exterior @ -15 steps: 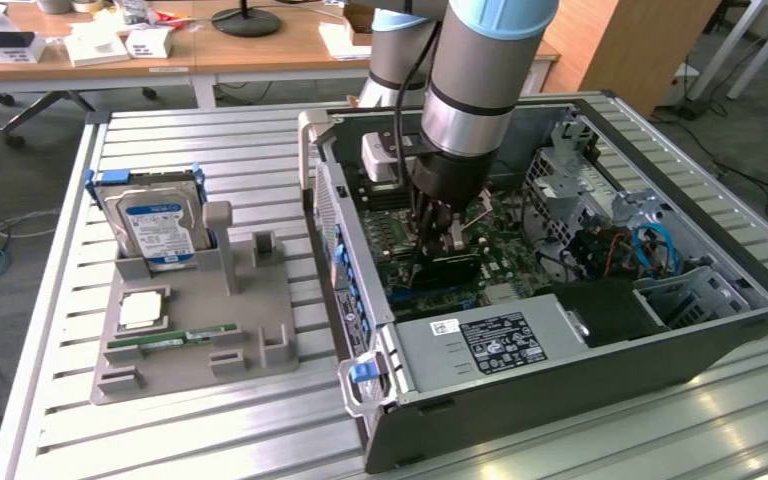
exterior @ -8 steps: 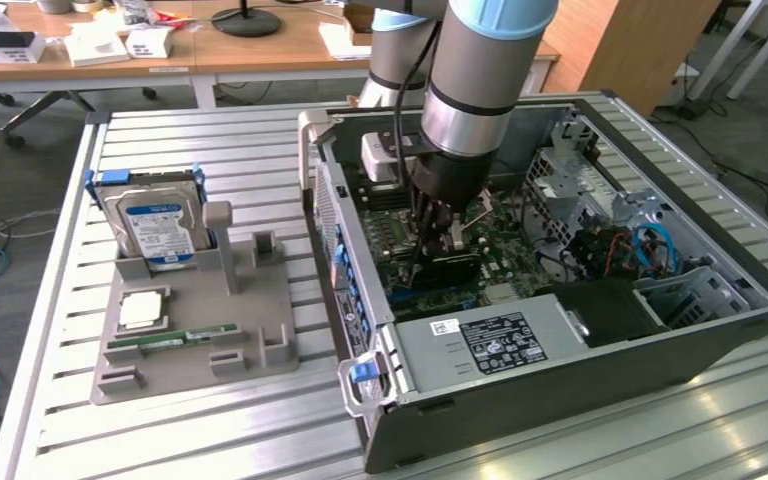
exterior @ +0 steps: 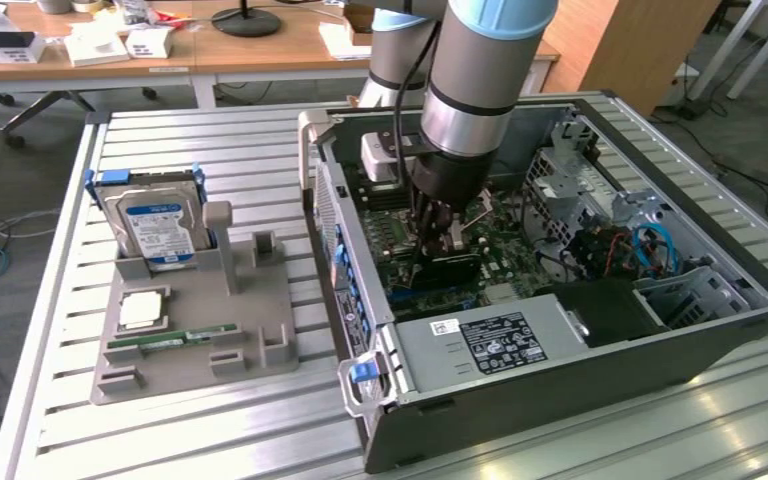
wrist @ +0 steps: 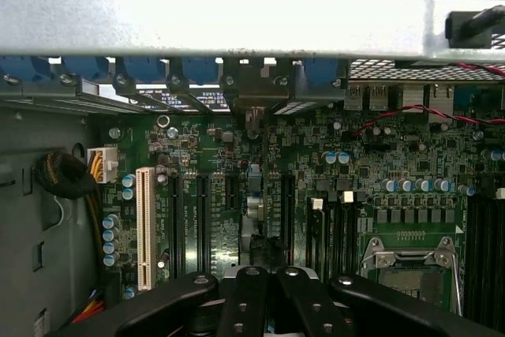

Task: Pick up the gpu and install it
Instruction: 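Press down on the gpu until it lock into place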

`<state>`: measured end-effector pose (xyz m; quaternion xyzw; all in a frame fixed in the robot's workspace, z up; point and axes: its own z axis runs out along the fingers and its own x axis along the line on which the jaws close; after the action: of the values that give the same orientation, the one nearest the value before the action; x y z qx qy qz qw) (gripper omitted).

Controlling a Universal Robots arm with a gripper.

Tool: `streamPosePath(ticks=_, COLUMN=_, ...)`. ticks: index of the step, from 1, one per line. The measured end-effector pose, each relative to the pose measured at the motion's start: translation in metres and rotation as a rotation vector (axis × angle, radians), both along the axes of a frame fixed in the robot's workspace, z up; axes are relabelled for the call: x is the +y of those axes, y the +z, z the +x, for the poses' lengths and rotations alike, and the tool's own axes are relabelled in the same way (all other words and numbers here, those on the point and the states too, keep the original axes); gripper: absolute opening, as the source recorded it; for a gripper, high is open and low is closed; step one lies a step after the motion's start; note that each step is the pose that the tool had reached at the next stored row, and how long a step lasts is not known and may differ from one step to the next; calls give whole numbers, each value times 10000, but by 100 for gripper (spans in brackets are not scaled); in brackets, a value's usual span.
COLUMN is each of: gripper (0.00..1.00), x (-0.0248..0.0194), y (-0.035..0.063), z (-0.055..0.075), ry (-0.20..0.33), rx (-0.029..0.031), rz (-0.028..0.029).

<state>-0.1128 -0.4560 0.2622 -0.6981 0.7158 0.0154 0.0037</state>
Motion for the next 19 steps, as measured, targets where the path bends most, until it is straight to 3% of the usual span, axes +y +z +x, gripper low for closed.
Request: streamPosePath(ticks=19, gripper=11, x=1, y=30, z=38, ry=8, rx=-8, rz=6)
